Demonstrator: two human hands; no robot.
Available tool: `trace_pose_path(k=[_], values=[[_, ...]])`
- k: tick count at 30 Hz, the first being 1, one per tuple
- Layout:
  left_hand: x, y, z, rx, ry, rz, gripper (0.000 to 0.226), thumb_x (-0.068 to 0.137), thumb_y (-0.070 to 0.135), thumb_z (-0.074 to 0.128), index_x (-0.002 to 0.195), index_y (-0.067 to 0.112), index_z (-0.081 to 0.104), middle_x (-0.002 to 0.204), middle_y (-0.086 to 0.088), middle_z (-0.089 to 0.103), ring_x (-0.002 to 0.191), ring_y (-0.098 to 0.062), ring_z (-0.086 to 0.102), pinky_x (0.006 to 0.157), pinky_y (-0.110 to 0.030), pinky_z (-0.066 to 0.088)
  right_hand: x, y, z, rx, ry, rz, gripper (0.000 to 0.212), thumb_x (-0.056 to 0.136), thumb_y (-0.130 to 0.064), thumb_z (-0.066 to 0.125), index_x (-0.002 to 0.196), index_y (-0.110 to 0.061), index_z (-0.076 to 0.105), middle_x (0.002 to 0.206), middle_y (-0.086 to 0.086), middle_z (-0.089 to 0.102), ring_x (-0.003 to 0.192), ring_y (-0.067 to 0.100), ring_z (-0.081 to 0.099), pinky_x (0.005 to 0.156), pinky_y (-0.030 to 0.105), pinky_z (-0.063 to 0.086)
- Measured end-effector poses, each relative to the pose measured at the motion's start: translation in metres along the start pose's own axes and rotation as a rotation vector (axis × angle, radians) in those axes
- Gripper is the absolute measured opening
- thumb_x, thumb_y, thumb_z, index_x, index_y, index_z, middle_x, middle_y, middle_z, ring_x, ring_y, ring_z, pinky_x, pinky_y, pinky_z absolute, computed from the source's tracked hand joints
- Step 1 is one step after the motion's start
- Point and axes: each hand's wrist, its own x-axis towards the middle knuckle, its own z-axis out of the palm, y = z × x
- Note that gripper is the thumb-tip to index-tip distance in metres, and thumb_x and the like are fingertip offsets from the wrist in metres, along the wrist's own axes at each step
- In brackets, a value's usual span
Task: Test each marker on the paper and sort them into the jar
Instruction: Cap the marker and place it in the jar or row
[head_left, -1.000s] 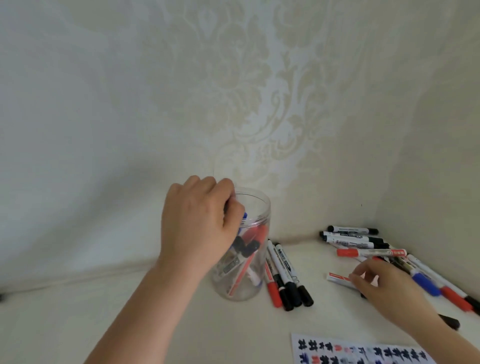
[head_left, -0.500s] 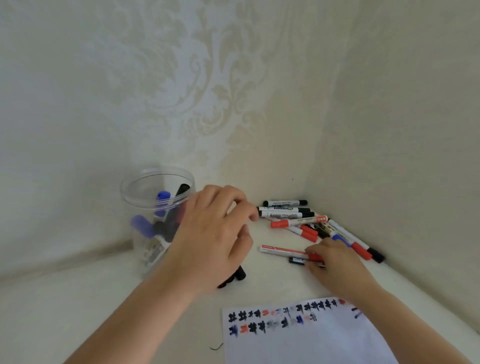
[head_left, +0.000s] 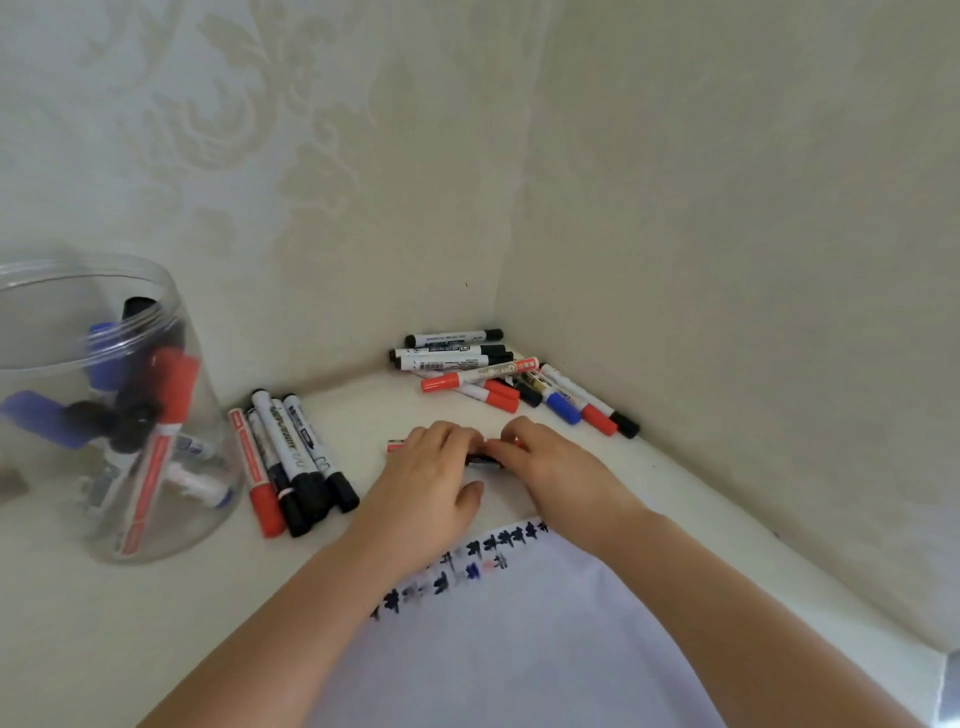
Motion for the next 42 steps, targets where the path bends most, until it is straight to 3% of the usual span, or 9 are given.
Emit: trace_pose_path(k=[5, 8, 10, 19, 23, 27, 30, 36, 42], values=[[-0.004, 0.011, -0.014, -0.463, 0.059, -0.057, 0.056, 0.082, 0.053, 0.047, 0.131, 0.03, 0.033, 0.119, 0.018, 0.048, 0.111, 0.002, 0.045, 0.094, -0.015, 0.034, -0.012, -0.01, -0.022, 0.691, 0.476, 0.124, 0.044, 0.084, 0.009, 0.051, 0.123, -0.011, 0.059, 0.109, 0.004, 0.065, 0.103, 0.014, 0.058, 0.087, 0.021, 0.044], [-0.008, 0.026, -0.023, -0.664, -0.046, -0.011, 0.041, 0.082, 0.059, 0.041, 0.121, 0.048, 0.034, 0.109, 0.029, 0.057, 0.101, 0.01, 0.053, 0.083, -0.007, 0.039, -0.02, -0.02, -0.034, 1.346, 0.513, 0.238, 0.029, 0.082, -0.003, 0.059, 0.102, -0.023, 0.065, 0.091, -0.008, 0.069, 0.088, 0.008, 0.065, 0.078, 0.019, 0.049], [-0.009, 0.031, -0.024, -0.636, -0.046, 0.042, 0.026, 0.088, 0.047, 0.039, 0.114, 0.043, 0.042, 0.093, 0.025, 0.062, 0.086, 0.006, 0.057, 0.072, -0.008, 0.041, -0.025, -0.022, -0.035, 1.477, 0.527, 0.25, 0.018, 0.078, -0.008, 0.064, 0.091, -0.021, 0.063, 0.075, -0.01, 0.067, 0.072, 0.006, 0.064, 0.069, 0.017, 0.05], [-0.014, 0.038, -0.022, -0.277, -0.104, 0.211, 0.018, 0.095, 0.035, 0.035, 0.104, 0.03, 0.049, 0.075, 0.029, 0.049, 0.072, 0.008, 0.047, 0.061, -0.014, 0.038, -0.033, -0.024, -0.021, 1.57, 0.265, 0.341, 0.026, 0.082, -0.032, 0.061, 0.063, -0.015, 0.056, 0.059, 0.009, 0.046, 0.052, 0.014, 0.035, 0.049, 0.025, 0.031], [-0.008, 0.042, -0.029, -0.294, -0.111, 0.177, 0.033, 0.09, 0.049, 0.031, 0.111, 0.033, 0.05, 0.086, 0.019, 0.058, 0.078, -0.003, 0.052, 0.064, -0.023, 0.043, -0.037, -0.015, -0.03, 1.518, 0.293, 0.335, 0.031, 0.085, -0.038, 0.056, 0.059, -0.021, 0.057, 0.053, 0.001, 0.05, 0.05, 0.015, 0.041, 0.054, 0.033, 0.036], [-0.012, 0.031, -0.019, -0.107, -0.254, 0.063, 0.068, 0.073, 0.066, 0.047, 0.126, 0.028, 0.032, 0.091, 0.027, 0.029, 0.086, 0.003, 0.025, 0.071, -0.016, 0.024, -0.043, -0.002, -0.037, 1.435, 0.173, 0.457, 0.042, 0.081, -0.057, 0.053, 0.075, -0.021, 0.074, 0.073, 0.009, 0.072, 0.057, 0.021, 0.062, 0.059, 0.031, 0.052], [-0.024, 0.017, -0.014, 0.146, -0.448, 0.05, 0.083, 0.057, 0.083, 0.046, 0.121, 0.033, 0.028, 0.104, 0.016, 0.025, 0.096, -0.005, 0.021, 0.079, -0.026, 0.02, -0.044, 0.0, -0.035, 1.294, 0.087, 0.562, 0.031, 0.071, -0.05, 0.065, 0.059, -0.022, 0.069, 0.058, 0.003, 0.068, 0.047, 0.013, 0.052, 0.055, 0.028, 0.044], [-0.026, 0.001, -0.027, 0.055, -0.556, 0.033, 0.072, 0.056, 0.076, 0.057, 0.116, 0.045, 0.03, 0.108, 0.017, 0.028, 0.096, -0.005, 0.022, 0.078, -0.027, 0.021, -0.031, -0.014, -0.022, 1.194, -0.117, 0.605, 0.014, 0.074, -0.015, 0.071, 0.066, -0.018, 0.06, 0.059, 0.001, 0.065, 0.049, 0.011, 0.05, 0.049, 0.02, 0.043], [-0.024, -0.011, -0.038, -0.019, -0.63, 0.003, 0.066, 0.06, 0.066, 0.066, 0.113, 0.05, 0.029, 0.11, 0.017, 0.028, 0.099, -0.004, 0.022, 0.081, -0.026, 0.022, -0.016, -0.024, -0.016, 1.158, -0.014, 0.678, 0.021, 0.063, -0.018, 0.067, 0.052, -0.02, 0.049, 0.047, -0.003, 0.057, 0.04, 0.003, 0.047, 0.041, 0.014, 0.037]])
